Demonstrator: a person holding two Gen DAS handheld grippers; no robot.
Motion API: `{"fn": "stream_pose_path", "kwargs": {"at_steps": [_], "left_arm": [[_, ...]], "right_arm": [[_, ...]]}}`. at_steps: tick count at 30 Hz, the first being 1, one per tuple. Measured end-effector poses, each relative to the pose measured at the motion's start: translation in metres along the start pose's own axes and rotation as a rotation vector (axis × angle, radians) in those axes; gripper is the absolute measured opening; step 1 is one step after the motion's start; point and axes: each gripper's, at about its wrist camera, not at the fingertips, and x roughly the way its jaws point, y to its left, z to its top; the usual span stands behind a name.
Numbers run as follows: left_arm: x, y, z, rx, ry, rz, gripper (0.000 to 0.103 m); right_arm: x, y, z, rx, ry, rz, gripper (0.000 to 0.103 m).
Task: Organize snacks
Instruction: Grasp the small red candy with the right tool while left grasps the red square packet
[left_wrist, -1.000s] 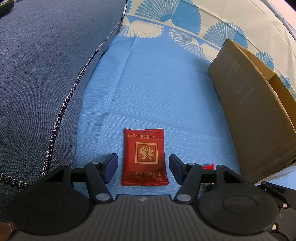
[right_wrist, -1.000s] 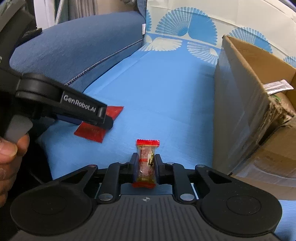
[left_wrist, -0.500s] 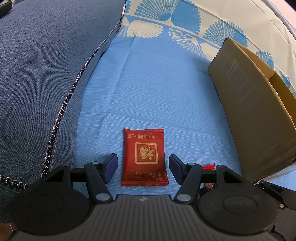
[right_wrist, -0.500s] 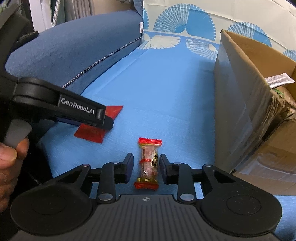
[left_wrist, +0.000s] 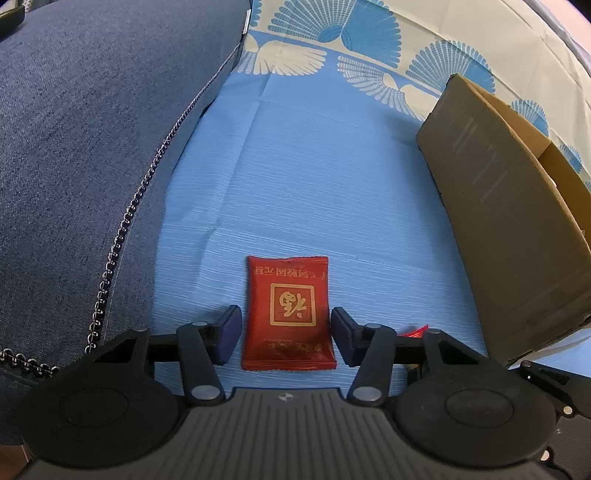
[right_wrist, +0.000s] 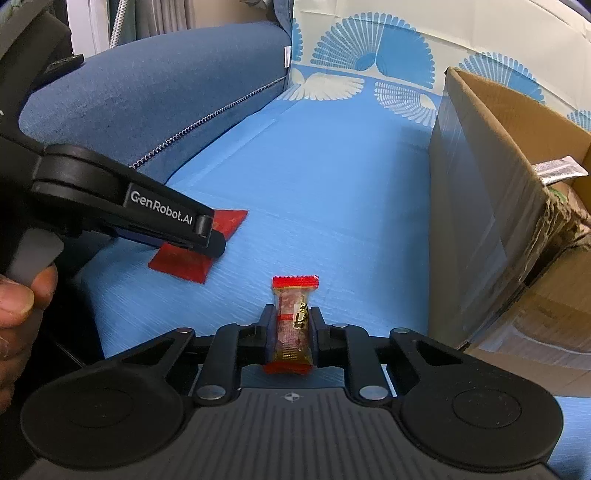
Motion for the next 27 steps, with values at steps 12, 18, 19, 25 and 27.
{"fn": "stream_pose_path", "kwargs": {"at_steps": [12, 18, 19, 25, 27], "left_arm": [[0.001, -0.005, -0.001, 0.032, -0.010, 0.015, 0.049], [-0.006, -0.003, -0.001, 0.024, -0.060, 0.017, 0.047], [-0.008, -0.002, -0.001, 0.023, -0.072, 0.016, 0.047], [-0.028, 0.001, -0.004, 0.012, -0.172, -0.009, 0.046], [-0.035, 0.002, -0.005, 0.006, -0.208, -0.018, 0.046]], "right_arm": [[0.008, -0.002, 0.003, 0.028, 0.019, 0.020, 0.021], [0.007, 0.001, 0.002, 0.007, 0.002, 0.011, 0.018], [0.006, 0.001, 0.003, 0.010, -0.004, 0.010, 0.018], [-0.007, -0.003, 0.009, 0.034, -0.058, 0.019, 0.018], [-0.012, -0.004, 0.012, 0.035, -0.081, 0.022, 0.018]]}}
